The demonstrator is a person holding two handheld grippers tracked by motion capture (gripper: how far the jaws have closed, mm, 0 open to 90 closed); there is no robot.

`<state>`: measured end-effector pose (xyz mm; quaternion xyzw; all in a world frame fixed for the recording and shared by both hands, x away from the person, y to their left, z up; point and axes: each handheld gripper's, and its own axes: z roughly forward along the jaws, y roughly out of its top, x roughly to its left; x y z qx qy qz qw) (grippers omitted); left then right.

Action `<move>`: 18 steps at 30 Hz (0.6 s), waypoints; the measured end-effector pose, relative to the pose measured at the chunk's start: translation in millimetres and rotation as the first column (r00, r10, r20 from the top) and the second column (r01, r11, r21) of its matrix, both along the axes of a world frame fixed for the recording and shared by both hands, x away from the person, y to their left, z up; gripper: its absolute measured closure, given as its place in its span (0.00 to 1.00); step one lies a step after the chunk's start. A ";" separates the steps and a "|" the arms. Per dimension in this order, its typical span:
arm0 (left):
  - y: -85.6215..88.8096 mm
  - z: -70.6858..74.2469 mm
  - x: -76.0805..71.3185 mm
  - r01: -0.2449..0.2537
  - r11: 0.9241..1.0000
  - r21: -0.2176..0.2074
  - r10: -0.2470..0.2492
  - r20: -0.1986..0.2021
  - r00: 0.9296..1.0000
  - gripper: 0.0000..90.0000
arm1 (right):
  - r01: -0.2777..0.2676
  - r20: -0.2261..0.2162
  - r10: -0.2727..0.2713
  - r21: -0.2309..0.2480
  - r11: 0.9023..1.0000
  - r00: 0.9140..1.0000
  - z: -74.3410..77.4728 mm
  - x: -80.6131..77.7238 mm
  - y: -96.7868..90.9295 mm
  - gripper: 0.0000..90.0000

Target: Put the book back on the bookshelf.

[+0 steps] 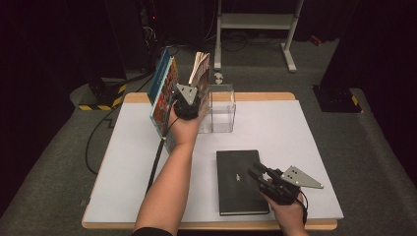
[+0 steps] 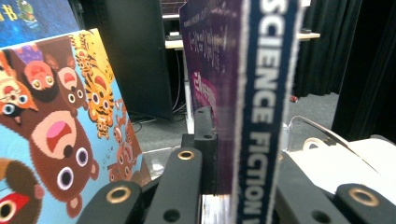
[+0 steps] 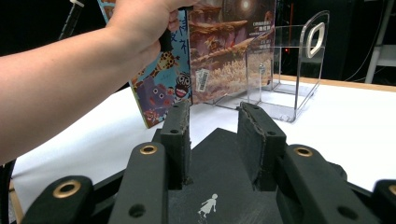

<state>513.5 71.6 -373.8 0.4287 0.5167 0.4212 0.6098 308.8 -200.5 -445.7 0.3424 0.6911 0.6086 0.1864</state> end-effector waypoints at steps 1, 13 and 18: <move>0.0 -0.7 0.7 0.000 1.000 0.003 0.000 -0.003 1.000 0.93 | -0.001 0.000 0.001 0.000 1.000 1.000 0.0 -0.1 0.0 0.71; -0.6 -6.9 3.5 -0.012 1.000 0.000 0.012 0.000 1.000 0.93 | -0.002 0.001 0.002 -0.003 1.000 1.000 -0.8 0.0 -0.3 0.71; 4.7 -10.2 0.4 -0.029 1.000 0.002 0.029 -0.001 1.000 0.93 | -0.005 0.001 0.005 -0.003 1.000 1.000 -0.9 -0.6 0.9 0.71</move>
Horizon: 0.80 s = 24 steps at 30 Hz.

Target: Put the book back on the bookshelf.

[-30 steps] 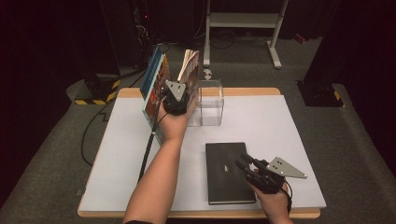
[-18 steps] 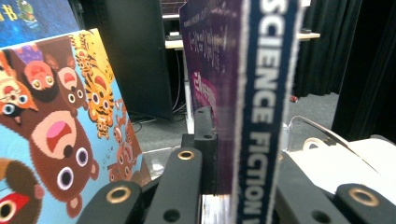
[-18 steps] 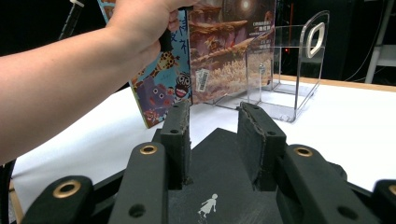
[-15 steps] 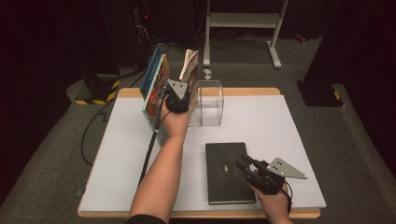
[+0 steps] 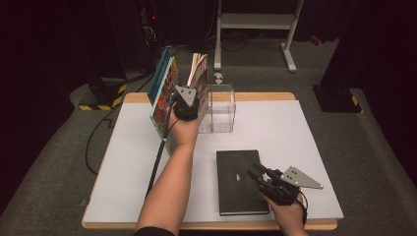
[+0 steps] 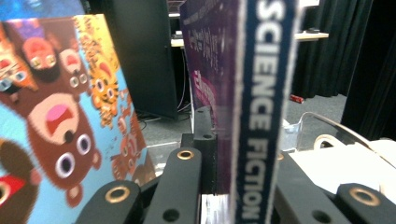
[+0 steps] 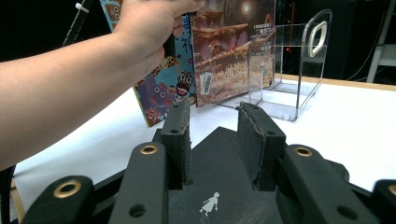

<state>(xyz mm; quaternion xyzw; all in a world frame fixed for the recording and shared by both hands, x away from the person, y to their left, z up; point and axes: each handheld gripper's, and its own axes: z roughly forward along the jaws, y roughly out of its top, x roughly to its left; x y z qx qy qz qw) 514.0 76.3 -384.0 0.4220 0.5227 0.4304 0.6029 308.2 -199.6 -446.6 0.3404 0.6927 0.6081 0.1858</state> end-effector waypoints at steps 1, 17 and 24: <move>1.2 -0.9 -1.1 -0.002 1.000 -0.001 0.002 0.000 1.000 0.92 | -0.001 -0.002 0.001 -0.001 1.000 1.000 0.0 -0.3 0.5 0.71; 9.0 -7.0 -11.6 -0.024 0.999 0.028 0.025 -0.030 0.999 0.85 | -0.020 -0.001 0.020 -0.014 1.000 1.000 -1.3 -2.0 8.4 0.71; 5.9 -11.2 -14.4 -0.025 0.998 0.055 0.028 -0.054 0.998 0.76 | -0.027 0.000 0.027 -0.016 1.000 1.000 -1.5 -2.7 10.1 0.71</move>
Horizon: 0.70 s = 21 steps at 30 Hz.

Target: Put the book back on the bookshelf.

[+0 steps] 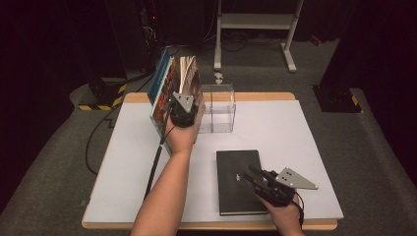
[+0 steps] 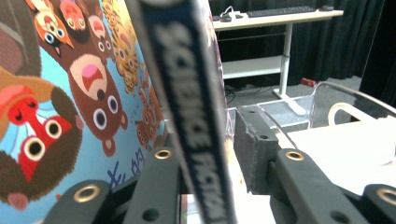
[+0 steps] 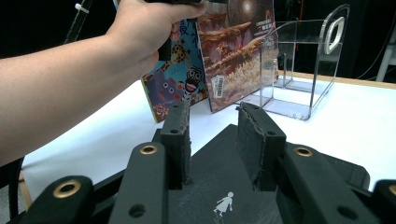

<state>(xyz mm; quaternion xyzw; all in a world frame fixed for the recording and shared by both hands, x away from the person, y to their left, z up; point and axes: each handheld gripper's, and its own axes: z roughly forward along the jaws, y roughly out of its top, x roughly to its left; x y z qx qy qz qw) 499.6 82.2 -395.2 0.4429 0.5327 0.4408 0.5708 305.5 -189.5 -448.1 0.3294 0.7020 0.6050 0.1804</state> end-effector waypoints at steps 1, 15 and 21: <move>-0.2 -0.8 -0.6 -0.001 1.000 0.003 0.001 -0.003 1.000 0.75 | -0.001 0.000 0.001 0.000 1.000 1.000 0.0 0.0 0.3 0.71; -0.2 -4.8 -9.4 0.007 1.000 0.005 -0.007 -0.020 1.000 0.66 | -0.009 0.002 0.009 -0.016 1.000 1.000 -1.6 -0.5 4.6 0.70; -0.1 -2.5 -16.2 0.011 1.000 -0.001 -0.011 -0.024 1.000 0.63 | -0.012 0.002 0.012 -0.024 1.000 1.000 -2.1 -1.3 5.0 0.70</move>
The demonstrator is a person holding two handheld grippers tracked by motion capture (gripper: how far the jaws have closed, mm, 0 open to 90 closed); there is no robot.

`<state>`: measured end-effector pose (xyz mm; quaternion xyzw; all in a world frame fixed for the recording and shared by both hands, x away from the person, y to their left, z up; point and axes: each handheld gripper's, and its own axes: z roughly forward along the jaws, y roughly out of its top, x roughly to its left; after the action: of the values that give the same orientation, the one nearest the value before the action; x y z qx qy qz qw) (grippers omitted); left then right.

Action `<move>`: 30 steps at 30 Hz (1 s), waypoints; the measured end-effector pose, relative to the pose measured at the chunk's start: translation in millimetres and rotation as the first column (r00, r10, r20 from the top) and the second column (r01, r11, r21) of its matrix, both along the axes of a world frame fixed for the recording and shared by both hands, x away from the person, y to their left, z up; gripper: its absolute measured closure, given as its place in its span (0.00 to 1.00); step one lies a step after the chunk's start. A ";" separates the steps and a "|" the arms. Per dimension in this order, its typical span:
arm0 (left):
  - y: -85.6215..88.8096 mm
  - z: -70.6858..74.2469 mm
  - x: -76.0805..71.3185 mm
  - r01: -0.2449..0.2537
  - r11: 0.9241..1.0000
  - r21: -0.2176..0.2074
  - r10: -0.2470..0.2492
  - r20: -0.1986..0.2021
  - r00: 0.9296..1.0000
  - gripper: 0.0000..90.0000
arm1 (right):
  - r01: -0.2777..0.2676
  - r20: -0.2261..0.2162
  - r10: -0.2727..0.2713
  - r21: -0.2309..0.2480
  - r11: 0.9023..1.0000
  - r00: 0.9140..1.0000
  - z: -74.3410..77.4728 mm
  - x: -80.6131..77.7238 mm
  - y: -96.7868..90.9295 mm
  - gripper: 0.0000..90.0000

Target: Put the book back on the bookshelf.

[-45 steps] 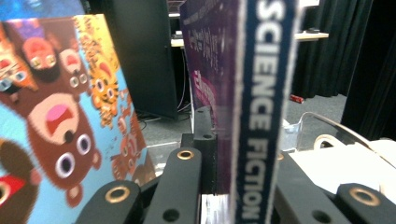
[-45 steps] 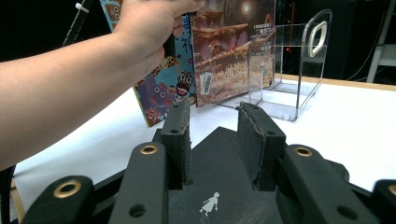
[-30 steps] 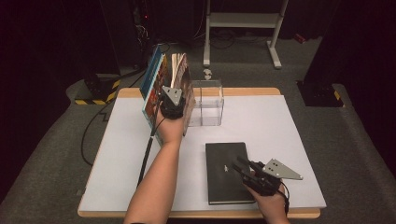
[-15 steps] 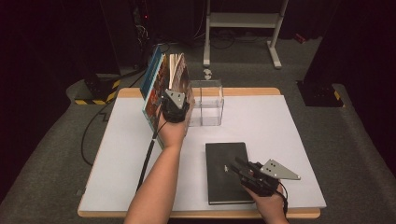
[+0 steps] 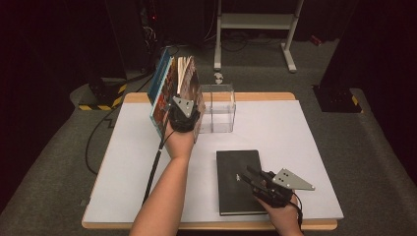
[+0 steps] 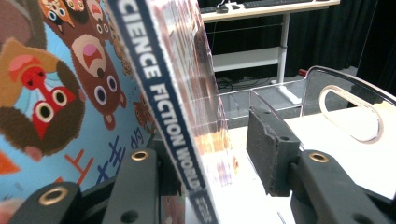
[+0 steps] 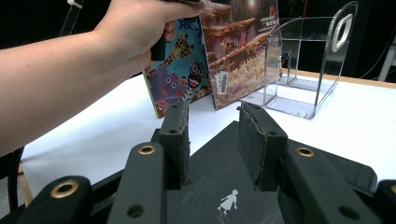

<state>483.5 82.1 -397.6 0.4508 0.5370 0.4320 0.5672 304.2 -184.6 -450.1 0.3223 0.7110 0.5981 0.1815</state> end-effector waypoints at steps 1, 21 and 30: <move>0.4 0.2 -1.2 0.001 1.000 0.004 -0.001 -0.002 1.000 0.63 | -0.001 0.000 0.001 -0.001 1.000 1.000 0.0 0.0 0.2 0.70; 1.6 2.1 -15.4 0.013 1.000 0.004 -0.013 -0.008 1.000 0.56 | -0.008 0.001 0.008 -0.006 1.000 1.000 -1.2 -0.4 1.6 0.68; 4.1 3.6 -28.7 0.012 1.000 -0.002 -0.012 0.005 1.000 0.55 | -0.013 -0.005 0.013 -0.004 1.000 1.000 -1.9 0.7 2.5 0.67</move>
<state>454.7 86.2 -394.0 0.4524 0.5333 0.4290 0.5717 304.9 -182.0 -452.1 0.3190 0.7146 0.5970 0.1766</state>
